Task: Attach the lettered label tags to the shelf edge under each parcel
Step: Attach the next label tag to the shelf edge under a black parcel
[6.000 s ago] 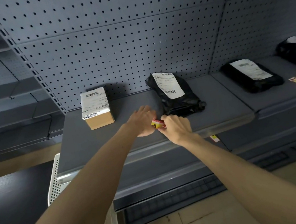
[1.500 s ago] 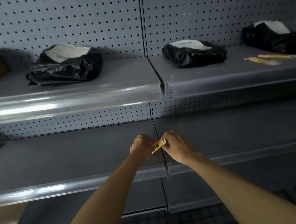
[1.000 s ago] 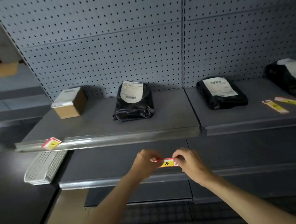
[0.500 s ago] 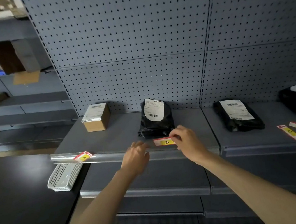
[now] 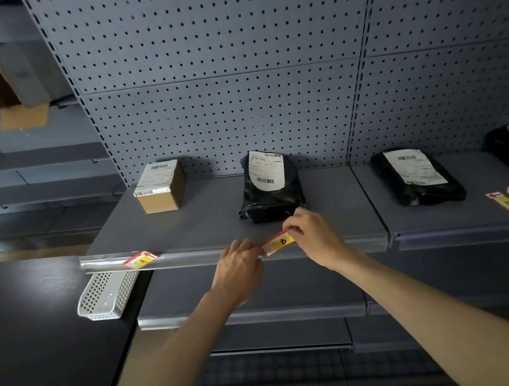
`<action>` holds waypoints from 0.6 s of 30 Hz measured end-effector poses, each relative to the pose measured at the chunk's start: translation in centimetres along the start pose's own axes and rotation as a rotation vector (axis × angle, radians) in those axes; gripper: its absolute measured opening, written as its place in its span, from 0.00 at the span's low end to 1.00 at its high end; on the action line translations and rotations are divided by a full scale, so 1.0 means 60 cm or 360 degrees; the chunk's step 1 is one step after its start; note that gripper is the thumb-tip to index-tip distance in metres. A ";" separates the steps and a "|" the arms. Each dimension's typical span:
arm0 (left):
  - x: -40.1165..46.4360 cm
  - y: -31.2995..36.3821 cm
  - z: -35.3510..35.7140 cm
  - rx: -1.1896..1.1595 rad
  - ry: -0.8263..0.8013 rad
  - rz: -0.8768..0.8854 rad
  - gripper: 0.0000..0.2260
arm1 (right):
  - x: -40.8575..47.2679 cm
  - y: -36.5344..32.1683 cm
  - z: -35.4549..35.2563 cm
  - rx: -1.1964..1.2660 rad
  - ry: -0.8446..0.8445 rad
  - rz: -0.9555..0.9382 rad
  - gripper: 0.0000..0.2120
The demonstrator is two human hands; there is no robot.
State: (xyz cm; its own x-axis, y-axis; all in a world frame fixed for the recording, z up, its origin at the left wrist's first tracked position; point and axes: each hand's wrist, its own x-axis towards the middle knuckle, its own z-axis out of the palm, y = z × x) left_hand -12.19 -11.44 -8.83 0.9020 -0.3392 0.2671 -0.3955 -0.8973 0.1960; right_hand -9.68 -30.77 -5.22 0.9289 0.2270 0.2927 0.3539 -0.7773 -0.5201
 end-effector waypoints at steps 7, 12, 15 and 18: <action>0.001 0.001 -0.004 -0.0077 -0.0018 -0.0028 0.16 | 0.004 -0.005 0.007 -0.0214 -0.0133 -0.0024 0.09; -0.001 -0.004 -0.003 -0.0067 -0.0048 -0.0020 0.18 | 0.005 0.000 0.023 -0.0339 -0.0155 0.0004 0.10; 0.003 -0.004 -0.003 -0.0020 -0.0083 -0.0012 0.16 | 0.002 0.000 0.022 -0.0373 -0.0148 0.0018 0.10; 0.009 0.001 -0.008 -0.0017 -0.0083 -0.0042 0.14 | -0.008 -0.001 0.006 -0.0363 -0.0100 0.0016 0.15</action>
State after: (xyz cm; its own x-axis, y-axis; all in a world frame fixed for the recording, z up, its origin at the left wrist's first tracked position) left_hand -11.82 -11.54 -8.21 0.9197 -0.3302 0.2123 -0.3733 -0.9030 0.2125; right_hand -10.11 -30.63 -5.60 0.9396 0.2493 0.2344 0.3176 -0.8904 -0.3261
